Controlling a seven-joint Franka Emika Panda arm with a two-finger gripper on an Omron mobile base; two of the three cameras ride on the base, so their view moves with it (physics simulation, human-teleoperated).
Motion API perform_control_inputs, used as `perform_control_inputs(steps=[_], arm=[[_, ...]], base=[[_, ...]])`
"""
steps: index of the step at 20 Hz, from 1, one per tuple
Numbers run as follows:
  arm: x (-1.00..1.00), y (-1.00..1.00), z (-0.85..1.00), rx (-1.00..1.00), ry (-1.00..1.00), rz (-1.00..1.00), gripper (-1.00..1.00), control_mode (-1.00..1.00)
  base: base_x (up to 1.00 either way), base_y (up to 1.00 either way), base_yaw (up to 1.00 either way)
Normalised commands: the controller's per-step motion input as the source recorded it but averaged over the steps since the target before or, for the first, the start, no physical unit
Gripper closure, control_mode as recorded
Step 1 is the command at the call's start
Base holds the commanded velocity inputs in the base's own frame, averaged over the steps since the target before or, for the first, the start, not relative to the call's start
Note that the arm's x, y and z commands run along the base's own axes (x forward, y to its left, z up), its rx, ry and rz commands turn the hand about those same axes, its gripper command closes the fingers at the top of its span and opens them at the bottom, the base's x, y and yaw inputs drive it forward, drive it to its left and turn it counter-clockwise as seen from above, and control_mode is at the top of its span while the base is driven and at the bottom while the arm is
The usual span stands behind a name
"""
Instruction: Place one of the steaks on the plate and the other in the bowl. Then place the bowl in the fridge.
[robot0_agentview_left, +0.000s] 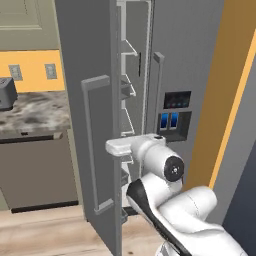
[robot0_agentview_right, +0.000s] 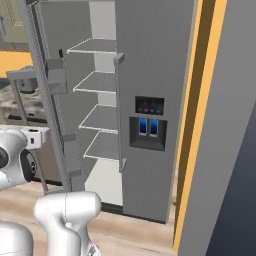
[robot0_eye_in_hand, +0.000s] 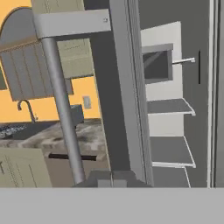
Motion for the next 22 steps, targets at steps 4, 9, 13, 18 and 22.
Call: perform_control_inputs(steps=[4, 9, 13, 18, 22], arm=[[-0.20, -0.78, 1.00, 0.11, 0.10, 0.04, 1.00, -1.00], [0.20, -0.60, 0.27, 0.41, 0.25, 0.28, 1.00, -1.00], [0.42, -0.10, -0.16, 0.40, 0.41, 0.32, 1.00, -1.00], [0.19, 0.24, -0.63, 0.26, 0.28, 0.08, 1.00, -1.00], [0.32, 0.14, -0.50, 0.33, 0.20, 0.00, 1.00, -1.00]], base=[[0.00, 0.00, 0.00], [0.00, 0.00, 0.00], [0.00, 0.00, 0.00], [0.00, 0.00, 0.00], [0.00, 0.00, 0.00]])
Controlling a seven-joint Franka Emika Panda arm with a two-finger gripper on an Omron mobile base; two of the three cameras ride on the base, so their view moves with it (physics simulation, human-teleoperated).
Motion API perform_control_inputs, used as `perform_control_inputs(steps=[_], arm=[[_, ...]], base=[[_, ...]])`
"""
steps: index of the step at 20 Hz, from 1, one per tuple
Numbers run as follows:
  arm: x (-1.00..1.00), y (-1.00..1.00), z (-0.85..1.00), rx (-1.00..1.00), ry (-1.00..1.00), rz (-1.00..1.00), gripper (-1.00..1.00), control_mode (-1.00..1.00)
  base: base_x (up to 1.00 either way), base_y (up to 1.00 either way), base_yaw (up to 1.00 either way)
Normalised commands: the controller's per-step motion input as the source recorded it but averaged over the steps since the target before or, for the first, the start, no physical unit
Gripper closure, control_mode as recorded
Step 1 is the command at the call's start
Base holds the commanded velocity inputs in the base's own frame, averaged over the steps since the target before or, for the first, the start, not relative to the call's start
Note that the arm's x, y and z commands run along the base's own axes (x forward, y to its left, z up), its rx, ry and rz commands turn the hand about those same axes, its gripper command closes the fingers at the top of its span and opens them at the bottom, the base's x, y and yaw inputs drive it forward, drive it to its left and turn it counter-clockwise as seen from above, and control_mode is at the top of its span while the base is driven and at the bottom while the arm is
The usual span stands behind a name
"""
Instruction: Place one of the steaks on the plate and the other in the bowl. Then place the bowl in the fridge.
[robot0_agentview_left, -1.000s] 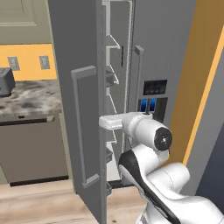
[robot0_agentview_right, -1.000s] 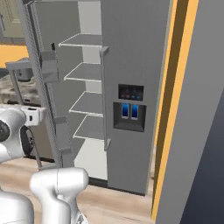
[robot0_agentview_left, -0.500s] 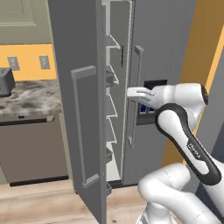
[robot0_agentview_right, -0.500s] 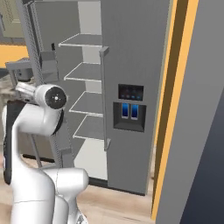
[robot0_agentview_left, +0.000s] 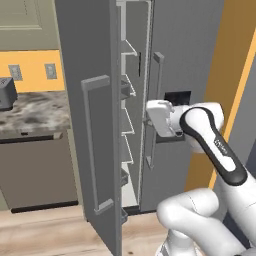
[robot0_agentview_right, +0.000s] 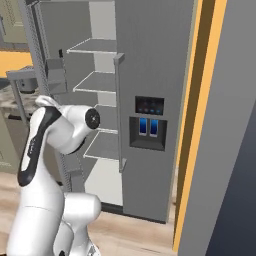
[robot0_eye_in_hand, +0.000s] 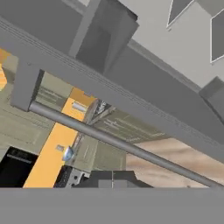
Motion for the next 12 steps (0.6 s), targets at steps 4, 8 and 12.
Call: perform_control_inputs(steps=[4, 8, 12], arm=[[0.41, 0.07, -0.43, 0.21, 0.04, 0.00, 1.00, -1.00], [0.60, 0.01, -0.28, 0.18, 0.16, 0.00, 1.00, -1.00], [0.74, 0.00, -0.16, 0.10, 0.27, 0.01, 1.00, -1.00]], base=[[0.00, 0.00, 0.00], [0.00, 0.00, 0.00], [0.00, 0.00, 0.00]])
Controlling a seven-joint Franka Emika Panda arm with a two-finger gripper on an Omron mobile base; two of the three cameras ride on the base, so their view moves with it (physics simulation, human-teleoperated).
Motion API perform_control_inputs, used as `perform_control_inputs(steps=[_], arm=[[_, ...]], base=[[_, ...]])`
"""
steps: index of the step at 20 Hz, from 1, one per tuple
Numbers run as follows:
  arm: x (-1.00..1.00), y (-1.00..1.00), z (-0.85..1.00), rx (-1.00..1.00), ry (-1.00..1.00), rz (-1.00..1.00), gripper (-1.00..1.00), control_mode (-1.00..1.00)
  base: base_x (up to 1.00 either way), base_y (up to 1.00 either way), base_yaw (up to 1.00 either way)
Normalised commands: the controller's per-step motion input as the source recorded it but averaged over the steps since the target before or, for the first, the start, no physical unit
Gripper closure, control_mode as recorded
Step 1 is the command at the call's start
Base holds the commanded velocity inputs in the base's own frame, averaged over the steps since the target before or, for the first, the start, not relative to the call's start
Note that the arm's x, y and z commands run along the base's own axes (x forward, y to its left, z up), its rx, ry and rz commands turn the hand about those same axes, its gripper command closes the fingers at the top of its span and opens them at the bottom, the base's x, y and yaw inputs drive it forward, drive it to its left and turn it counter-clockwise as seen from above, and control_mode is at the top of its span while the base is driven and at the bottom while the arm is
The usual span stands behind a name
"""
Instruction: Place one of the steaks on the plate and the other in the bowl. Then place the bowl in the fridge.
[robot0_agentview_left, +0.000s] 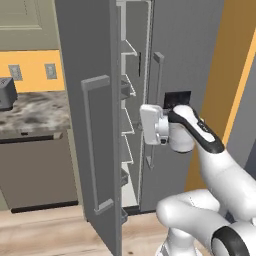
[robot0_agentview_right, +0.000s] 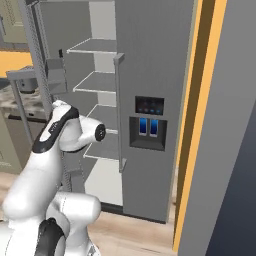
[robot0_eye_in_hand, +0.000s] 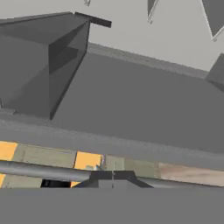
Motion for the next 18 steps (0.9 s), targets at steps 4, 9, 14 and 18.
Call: perform_control_inputs(steps=[4, 9, 14, 18], arm=[[0.49, 0.15, -0.02, 0.03, 0.34, 0.15, 1.00, -1.00], [0.47, 0.16, 0.00, 0.01, 0.26, 0.20, 1.00, -1.00], [0.42, 0.23, -0.16, 0.05, 0.15, 0.18, 1.00, -1.00], [0.40, 0.03, -0.54, 0.11, 0.03, 0.14, 1.00, -1.00]], base=[[0.00, 0.00, 0.00], [0.00, 0.00, 0.00], [0.00, 0.00, 0.00], [0.00, 0.00, 0.00]])
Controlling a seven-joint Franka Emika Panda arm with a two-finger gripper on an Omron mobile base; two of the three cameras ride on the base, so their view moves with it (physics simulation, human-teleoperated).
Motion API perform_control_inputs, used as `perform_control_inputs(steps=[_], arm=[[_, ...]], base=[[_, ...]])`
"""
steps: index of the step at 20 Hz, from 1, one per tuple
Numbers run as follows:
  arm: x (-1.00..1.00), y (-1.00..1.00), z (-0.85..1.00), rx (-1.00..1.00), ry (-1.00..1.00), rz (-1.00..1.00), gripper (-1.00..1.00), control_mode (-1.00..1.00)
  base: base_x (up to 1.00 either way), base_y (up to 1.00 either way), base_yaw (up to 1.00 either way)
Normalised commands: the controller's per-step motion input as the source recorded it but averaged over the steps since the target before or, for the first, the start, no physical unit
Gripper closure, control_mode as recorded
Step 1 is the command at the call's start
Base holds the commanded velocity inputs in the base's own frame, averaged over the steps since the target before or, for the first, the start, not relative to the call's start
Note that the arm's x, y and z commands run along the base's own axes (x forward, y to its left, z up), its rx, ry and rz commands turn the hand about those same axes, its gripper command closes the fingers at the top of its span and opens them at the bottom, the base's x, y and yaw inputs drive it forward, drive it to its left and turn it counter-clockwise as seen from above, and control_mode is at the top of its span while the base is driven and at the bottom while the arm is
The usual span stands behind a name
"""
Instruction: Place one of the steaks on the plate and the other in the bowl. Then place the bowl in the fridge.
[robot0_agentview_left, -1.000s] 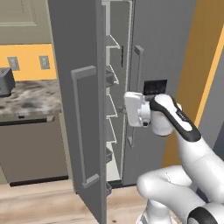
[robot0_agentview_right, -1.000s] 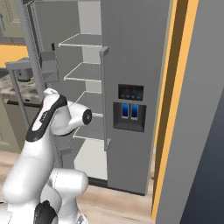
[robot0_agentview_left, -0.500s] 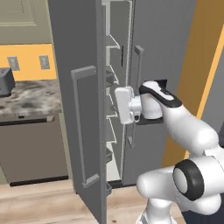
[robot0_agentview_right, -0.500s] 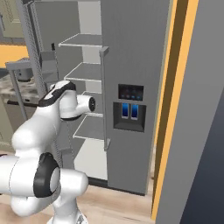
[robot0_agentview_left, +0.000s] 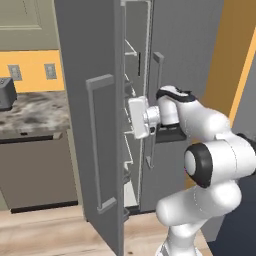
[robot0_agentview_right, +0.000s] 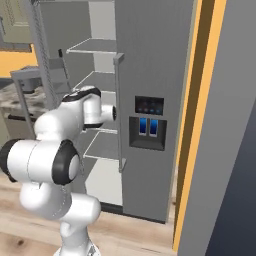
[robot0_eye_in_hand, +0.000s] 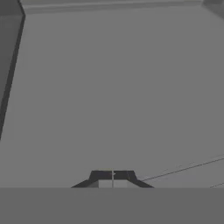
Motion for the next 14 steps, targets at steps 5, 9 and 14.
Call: perform_control_inputs(steps=[5, 9, 14], arm=[[0.32, 0.33, -0.71, 0.10, 0.10, 0.11, 1.00, -1.00], [0.06, 1.00, -0.61, 0.05, 0.08, 0.08, 1.00, -1.00], [-0.10, 1.00, -0.23, 0.11, 0.31, 0.19, 1.00, -1.00]], base=[[0.00, 0.00, 0.00], [0.00, 0.00, 0.00], [0.00, 0.00, 0.00]])
